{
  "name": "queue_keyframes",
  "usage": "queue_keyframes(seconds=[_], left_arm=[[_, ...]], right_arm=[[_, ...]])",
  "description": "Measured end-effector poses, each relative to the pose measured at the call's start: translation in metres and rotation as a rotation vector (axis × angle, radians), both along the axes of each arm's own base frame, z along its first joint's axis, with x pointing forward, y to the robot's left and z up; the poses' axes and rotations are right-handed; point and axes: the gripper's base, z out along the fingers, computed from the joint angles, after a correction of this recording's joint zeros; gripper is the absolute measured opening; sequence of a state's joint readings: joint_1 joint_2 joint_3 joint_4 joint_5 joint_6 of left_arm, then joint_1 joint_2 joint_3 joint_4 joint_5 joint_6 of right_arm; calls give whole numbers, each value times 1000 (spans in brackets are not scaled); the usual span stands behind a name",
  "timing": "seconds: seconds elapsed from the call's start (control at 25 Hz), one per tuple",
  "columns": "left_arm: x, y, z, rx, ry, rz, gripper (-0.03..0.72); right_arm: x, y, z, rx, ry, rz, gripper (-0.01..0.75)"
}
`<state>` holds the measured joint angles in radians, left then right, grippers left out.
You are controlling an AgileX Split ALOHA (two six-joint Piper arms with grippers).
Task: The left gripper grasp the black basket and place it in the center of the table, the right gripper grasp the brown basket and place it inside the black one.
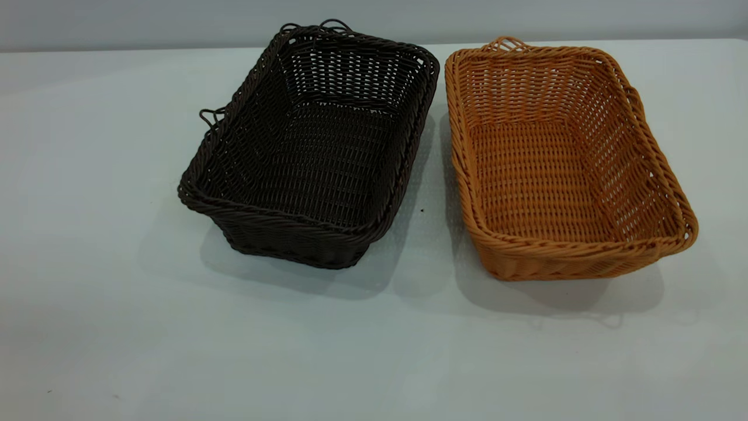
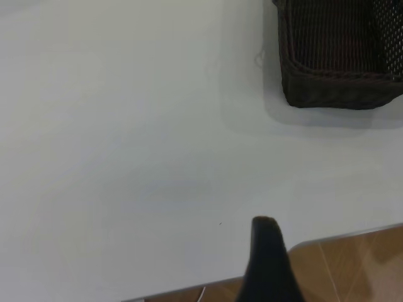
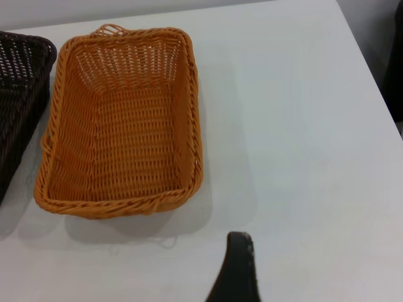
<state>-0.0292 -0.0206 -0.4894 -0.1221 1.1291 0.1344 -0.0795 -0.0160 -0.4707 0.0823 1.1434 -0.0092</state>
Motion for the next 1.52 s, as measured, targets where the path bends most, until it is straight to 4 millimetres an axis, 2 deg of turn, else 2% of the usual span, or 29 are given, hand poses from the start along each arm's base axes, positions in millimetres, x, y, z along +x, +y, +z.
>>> queue_keyframes(seconds=[1.08,1.24,1.4,1.52], left_arm=[[0,0,0,-1,0,1,472],[1,2,2,-6,-7,38,452],[17,3,28,-13,-69,54,426],[47,2,46,-22,-79,61,424]], right_arm=[[0,0,0,0,0,0,573],[0,0,0,0,0,0,573],[0,0,0,8,0,-5,573],[0,1,0,42,-2,-17,573]])
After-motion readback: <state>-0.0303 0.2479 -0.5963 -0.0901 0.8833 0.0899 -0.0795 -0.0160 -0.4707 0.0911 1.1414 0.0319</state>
